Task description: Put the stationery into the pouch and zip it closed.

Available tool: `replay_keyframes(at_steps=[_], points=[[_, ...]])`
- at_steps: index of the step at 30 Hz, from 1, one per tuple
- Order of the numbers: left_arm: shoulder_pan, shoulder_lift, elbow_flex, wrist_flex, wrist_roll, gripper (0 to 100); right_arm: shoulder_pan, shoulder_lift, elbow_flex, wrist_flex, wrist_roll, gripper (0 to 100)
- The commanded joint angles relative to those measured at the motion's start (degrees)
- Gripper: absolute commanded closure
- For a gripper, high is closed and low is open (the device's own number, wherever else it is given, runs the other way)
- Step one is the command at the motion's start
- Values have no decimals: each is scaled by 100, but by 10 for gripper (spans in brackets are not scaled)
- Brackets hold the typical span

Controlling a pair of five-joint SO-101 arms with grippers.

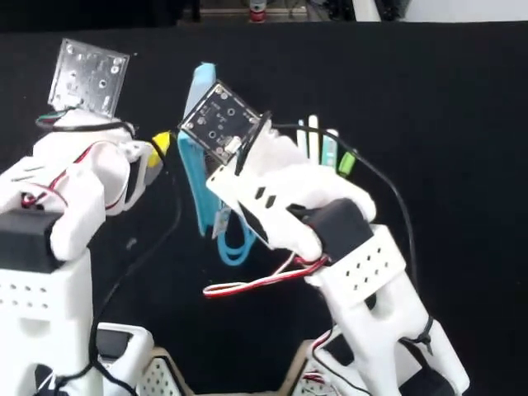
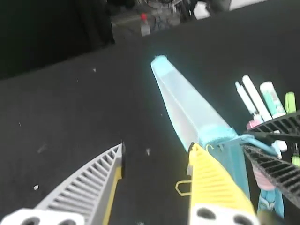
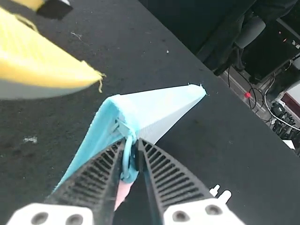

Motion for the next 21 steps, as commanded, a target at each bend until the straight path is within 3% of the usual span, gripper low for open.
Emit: replay_keyframes(at_steps=[1,10,16,21], points=[[-48,9,-391,70,-62,770,-70,-224,-110,18,-44,988],[910,-519,-136,18,-105,770,-70,-224,-110,26,-44,987],[910,-396,251,-431,-123,770,-70,-224,-110,35,-35,987],[453,-316,400,-624,-396,770,-70,-224,-110,35,-18,987]])
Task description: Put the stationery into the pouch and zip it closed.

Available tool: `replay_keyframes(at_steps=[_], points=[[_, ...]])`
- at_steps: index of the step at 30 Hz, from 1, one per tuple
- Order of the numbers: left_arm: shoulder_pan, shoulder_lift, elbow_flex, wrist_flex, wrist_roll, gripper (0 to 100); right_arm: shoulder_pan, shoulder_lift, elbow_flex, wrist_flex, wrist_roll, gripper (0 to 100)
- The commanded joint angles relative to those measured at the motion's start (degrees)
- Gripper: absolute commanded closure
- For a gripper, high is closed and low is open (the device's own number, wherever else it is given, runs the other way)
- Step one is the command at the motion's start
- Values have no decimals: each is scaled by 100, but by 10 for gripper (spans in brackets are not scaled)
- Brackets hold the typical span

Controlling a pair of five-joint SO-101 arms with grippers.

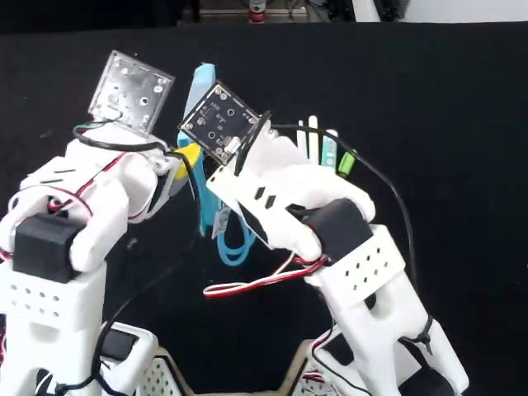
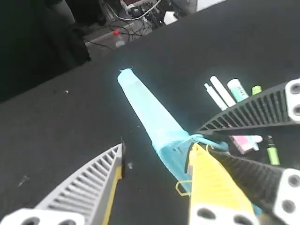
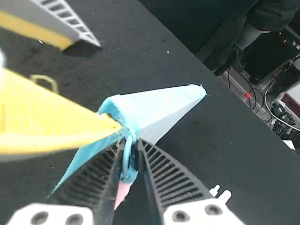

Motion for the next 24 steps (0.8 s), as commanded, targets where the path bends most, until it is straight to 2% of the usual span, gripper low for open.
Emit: replay_keyframes(at_steps=[1,5,20,24], points=[[-356,9,-40,-141,-141,770,-70,-224,-110,35,-18,987],[-453,18,-31,-114,-334,770,-70,-224,-110,35,-9,987],[-400,9,4,-26,-308,770,-70,-224,13,-18,0,987],[-66,-26,-92,26,-308,770,-70,-224,4,-18,0,987]])
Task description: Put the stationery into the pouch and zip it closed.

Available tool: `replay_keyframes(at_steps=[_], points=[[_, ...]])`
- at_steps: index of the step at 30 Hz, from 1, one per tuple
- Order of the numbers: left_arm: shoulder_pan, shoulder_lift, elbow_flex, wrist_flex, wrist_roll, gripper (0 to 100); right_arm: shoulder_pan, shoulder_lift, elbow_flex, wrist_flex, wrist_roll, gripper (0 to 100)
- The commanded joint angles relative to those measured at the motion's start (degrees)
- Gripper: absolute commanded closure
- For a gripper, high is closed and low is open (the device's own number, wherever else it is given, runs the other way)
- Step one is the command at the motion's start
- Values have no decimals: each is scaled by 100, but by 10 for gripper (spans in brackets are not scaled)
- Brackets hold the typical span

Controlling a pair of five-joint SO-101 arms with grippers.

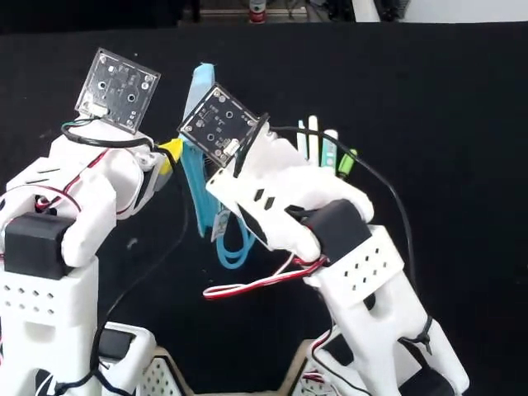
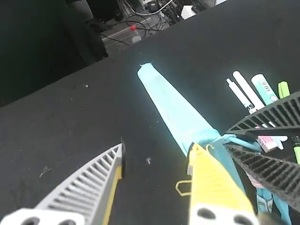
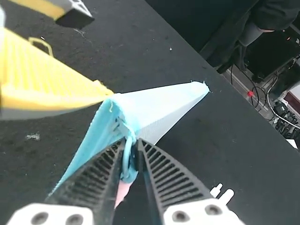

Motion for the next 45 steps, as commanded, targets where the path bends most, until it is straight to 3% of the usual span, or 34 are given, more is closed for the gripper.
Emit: replay_keyframes(at_steps=[1,6,14,45], points=[[295,-9,-75,26,-26,770,-53,-224,-84,-35,0,987],[312,26,198,-44,-35,770,-53,-224,-57,0,0,987],[-31,18,743,-897,-18,770,-53,-233,-57,176,-9,987],[31,0,549,-589,220,770,-35,-233,-75,290,-9,987]])
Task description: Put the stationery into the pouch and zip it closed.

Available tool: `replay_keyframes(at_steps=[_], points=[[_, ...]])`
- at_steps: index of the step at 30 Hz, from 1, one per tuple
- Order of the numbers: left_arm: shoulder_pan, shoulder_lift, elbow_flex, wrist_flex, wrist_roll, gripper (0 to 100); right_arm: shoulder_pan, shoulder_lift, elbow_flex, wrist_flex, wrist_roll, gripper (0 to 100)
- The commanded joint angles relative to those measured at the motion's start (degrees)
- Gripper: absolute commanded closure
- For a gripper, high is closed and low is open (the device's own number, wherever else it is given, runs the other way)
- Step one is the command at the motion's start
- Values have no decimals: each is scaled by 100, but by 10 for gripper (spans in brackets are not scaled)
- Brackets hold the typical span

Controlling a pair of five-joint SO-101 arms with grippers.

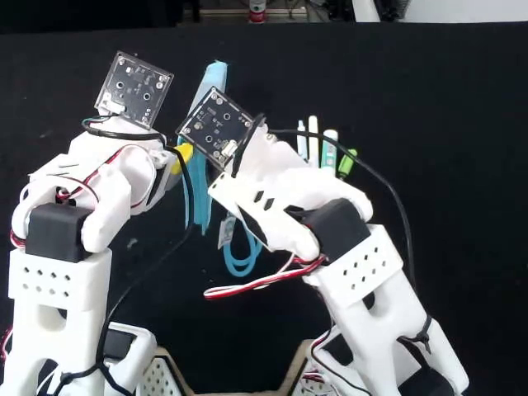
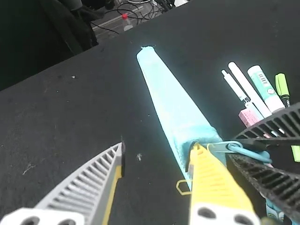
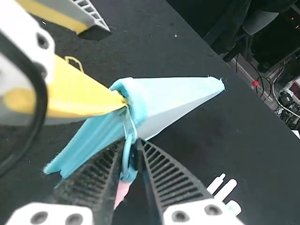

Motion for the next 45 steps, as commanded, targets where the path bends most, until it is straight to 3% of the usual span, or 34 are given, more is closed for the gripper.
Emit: replay_keyframes(at_steps=[1,9,17,23,30,42,45], points=[[-4,-44,-259,18,70,770,-35,-233,-84,35,-9,987],[22,-70,-277,369,615,951,-35,-233,-92,26,-9,987],[224,-70,-268,475,686,957,-53,-233,-75,448,-18,988],[198,-70,-303,466,1547,959,-35,-734,48,1011,-44,988],[198,-70,-312,264,2321,970,-35,-2088,954,985,-44,988],[189,-70,-514,281,2637,970,-44,-2519,2598,-809,-62,987],[189,-70,-558,273,2980,970,-62,-2527,2536,-853,-554,974]])
